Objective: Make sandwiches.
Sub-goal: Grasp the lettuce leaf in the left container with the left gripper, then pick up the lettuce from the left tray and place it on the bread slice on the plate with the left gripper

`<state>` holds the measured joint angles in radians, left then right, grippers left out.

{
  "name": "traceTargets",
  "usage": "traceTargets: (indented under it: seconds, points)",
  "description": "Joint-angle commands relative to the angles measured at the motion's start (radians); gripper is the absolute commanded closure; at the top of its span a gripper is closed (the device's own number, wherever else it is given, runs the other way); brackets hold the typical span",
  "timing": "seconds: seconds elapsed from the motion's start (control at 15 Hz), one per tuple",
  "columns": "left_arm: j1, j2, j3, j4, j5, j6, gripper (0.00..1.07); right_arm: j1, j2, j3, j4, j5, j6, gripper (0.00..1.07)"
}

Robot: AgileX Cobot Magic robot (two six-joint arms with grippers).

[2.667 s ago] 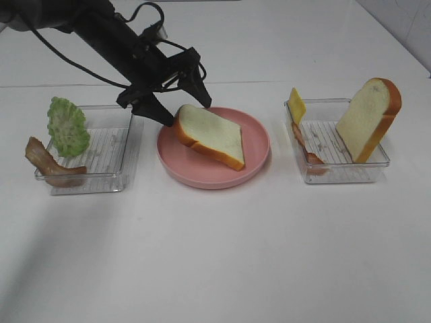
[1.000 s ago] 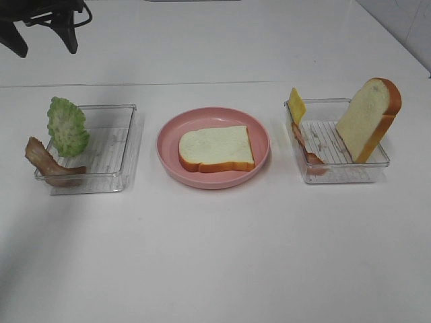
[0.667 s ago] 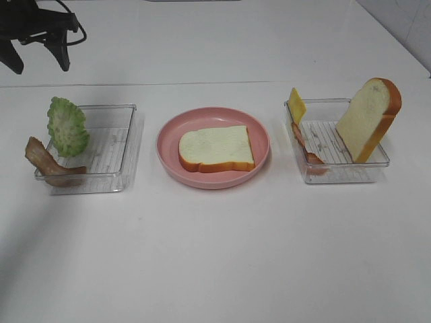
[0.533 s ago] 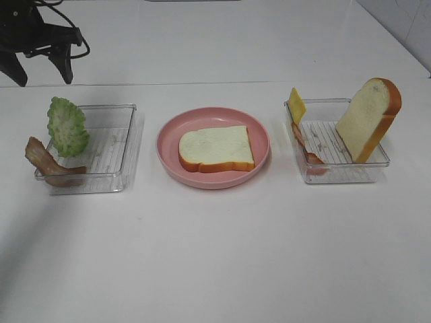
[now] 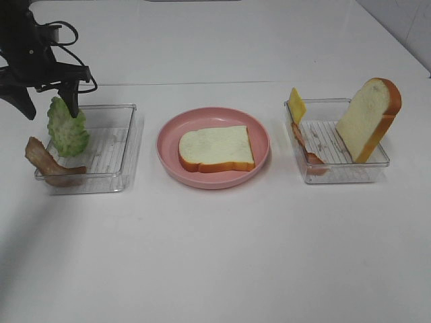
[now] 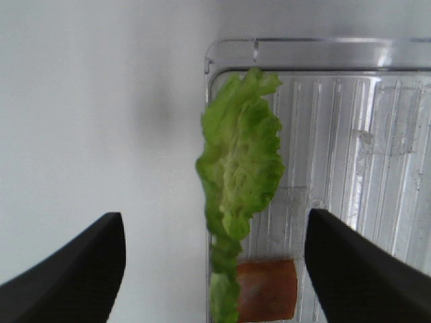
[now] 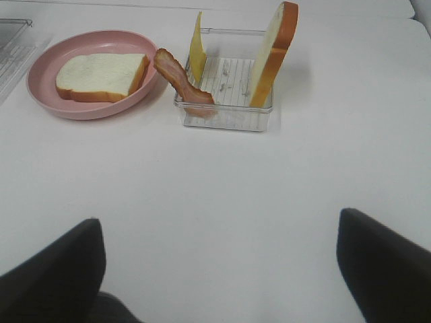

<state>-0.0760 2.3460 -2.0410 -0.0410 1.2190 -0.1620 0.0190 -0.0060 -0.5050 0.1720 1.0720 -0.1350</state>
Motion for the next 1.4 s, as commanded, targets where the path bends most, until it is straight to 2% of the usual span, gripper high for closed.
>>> traceTargets:
  seconds: [0.07, 0.47, 0.67, 0.8, 0.93, 1.13, 1.27, 1.4]
  points:
    - [0.002, 0.006, 0.009, 0.001, 0.048, 0.000, 0.52, -0.008, -0.013, -0.001, 0.001, -0.008, -0.007, 0.19]
    - [0.002, 0.006, 0.009, 0.001, 0.047, 0.000, 1.07, -0.008, -0.013, -0.001, 0.001, -0.008, -0.007, 0.19]
    - [0.002, -0.007, 0.009, -0.054, 0.054, 0.039, 1.07, -0.008, -0.013, -0.001, 0.001, -0.008, -0.007, 0.19]
    - [0.002, -0.046, 0.008, -0.150, 0.041, 0.097, 1.07, -0.008, -0.013, -0.001, 0.001, -0.008, -0.007, 0.19]
    - [0.001, -0.091, 0.007, -0.235, -0.003, 0.114, 1.07, -0.008, -0.013, -0.001, 0.001, -0.008, -0.007, 0.19]
    - [-0.014, -0.135, 0.007, -0.427, -0.093, 0.172, 1.07, -0.008, -0.013, -0.001, 0.001, -0.008, -0.007, 0.19]
    - [-0.051, -0.131, 0.007, -0.577, -0.135, 0.265, 1.07, -0.008, -0.013, -0.001, 0.001, -0.008, -0.007, 0.19]
    - [-0.093, -0.119, 0.007, -0.678, -0.170, 0.332, 1.07, -0.008, -0.013, -0.001, 0.001, -0.008, -0.007, 0.19]
